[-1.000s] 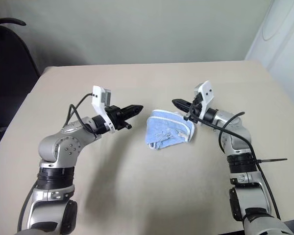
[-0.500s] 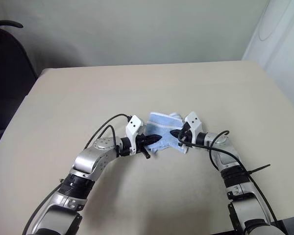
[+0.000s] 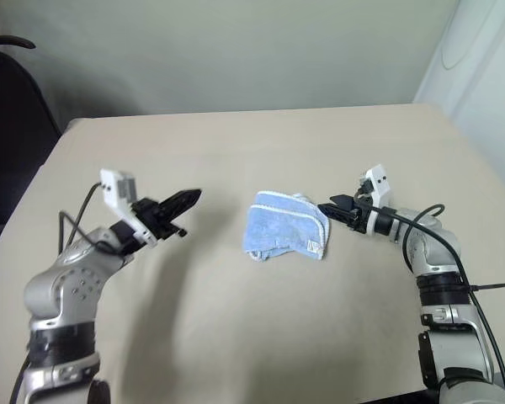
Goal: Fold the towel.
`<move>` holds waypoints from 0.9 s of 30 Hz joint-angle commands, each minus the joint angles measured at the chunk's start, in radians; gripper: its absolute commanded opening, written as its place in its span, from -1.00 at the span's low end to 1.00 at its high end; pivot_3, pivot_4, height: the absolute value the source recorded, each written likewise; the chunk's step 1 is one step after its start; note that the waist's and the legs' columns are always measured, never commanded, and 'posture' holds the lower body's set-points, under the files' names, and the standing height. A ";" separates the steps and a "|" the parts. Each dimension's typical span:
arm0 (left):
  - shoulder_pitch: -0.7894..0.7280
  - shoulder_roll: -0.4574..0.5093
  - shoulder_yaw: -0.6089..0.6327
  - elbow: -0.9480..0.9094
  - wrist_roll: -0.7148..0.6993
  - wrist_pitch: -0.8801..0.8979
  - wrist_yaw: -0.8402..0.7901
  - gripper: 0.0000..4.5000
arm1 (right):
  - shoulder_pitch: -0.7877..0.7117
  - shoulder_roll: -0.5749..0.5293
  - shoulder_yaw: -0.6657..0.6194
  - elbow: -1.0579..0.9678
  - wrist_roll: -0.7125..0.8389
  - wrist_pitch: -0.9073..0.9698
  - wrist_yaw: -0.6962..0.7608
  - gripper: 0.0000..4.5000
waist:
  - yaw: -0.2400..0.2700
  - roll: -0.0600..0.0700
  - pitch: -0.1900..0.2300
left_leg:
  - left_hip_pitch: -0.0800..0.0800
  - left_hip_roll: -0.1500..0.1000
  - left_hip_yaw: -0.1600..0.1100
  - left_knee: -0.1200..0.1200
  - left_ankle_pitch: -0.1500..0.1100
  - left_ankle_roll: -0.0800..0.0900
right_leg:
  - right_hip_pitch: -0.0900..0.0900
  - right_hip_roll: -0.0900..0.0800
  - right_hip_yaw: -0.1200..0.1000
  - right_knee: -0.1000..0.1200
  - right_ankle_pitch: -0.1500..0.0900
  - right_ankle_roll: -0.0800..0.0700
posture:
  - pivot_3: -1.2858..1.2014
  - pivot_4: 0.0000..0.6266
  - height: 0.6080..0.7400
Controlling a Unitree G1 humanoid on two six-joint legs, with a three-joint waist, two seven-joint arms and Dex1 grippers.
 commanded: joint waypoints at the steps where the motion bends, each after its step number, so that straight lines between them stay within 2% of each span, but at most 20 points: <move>1: 0.067 0.023 0.074 -0.115 -0.042 0.010 0.026 -1.00 | -0.062 0.003 -0.012 0.072 0.022 0.045 0.023 0.77 | 0.000 0.000 0.000 | 0.000 0.000 0.000 0.000 0.000 0.000 | 0.000 0.000 0.000 0.000 0.000 0.000 | 0.03 -0.52 1.00; 3: 0.124 0.018 0.095 -0.161 -0.064 0.019 0.043 -1.00 | -0.082 0.011 0.008 0.129 -0.006 0.028 0.026 0.98 | 0.000 0.000 0.000 | 0.000 0.000 0.000 0.000 0.000 0.000 | 0.000 0.000 0.000 0.000 0.000 0.000 | 0.03 -0.52 1.00; 6: 0.211 0.010 0.112 -0.229 -0.084 0.026 0.071 -1.00 | -0.095 0.025 0.055 0.197 -0.049 -0.019 0.049 0.98 | 0.003 0.000 0.000 | 0.000 0.000 0.000 0.000 0.000 0.000 | 0.000 0.000 0.000 0.000 0.000 0.000 | 0.03 -0.52 1.00; 11: 0.264 -0.014 0.129 -0.285 -0.129 0.027 0.129 -1.00 | -0.114 0.063 0.118 0.279 -0.110 -0.106 0.097 0.98 | 0.005 0.000 0.000 | 0.001 0.000 0.000 0.001 0.000 0.000 | 0.001 0.000 0.000 0.002 0.000 -0.001 | 0.03 -0.52 1.00; 18: 0.288 -0.033 0.105 -0.326 -0.157 0.027 0.176 -1.00 | -0.112 0.119 0.163 0.202 -0.103 -0.078 0.183 0.98 | -0.001 0.000 0.000 | 0.003 0.000 0.000 0.000 0.000 0.000 | 0.003 0.000 -0.001 0.001 0.001 -0.002 | 0.03 -0.52 1.00; 23: 0.289 -0.039 0.086 -0.331 -0.168 0.025 0.192 -1.00 | -0.085 0.133 0.198 0.114 -0.108 -0.055 0.187 0.98 | -0.002 0.000 0.000 | 0.003 0.000 0.000 0.000 0.000 0.000 | 0.003 0.000 -0.001 0.000 0.001 -0.002 | 0.03 -0.52 1.00; 26: 0.288 -0.039 0.074 -0.330 -0.171 0.023 0.200 -1.00 | -0.072 0.131 0.204 0.093 -0.115 -0.047 0.175 0.73 | 0.001 0.000 0.000 | 0.003 0.000 -0.001 0.001 0.000 0.000 | 0.005 0.000 -0.001 0.000 0.001 -0.002 | 0.03 -0.52 1.00; 27: 0.287 -0.039 0.071 -0.329 -0.171 0.022 0.202 -1.00 | -0.069 0.128 0.202 0.098 -0.122 -0.047 0.163 0.58 | 0.001 0.000 0.000 | 0.003 0.000 -0.001 0.001 0.000 0.000 | 0.005 0.000 -0.001 -0.001 0.001 -0.002 | 0.03 -0.52 1.00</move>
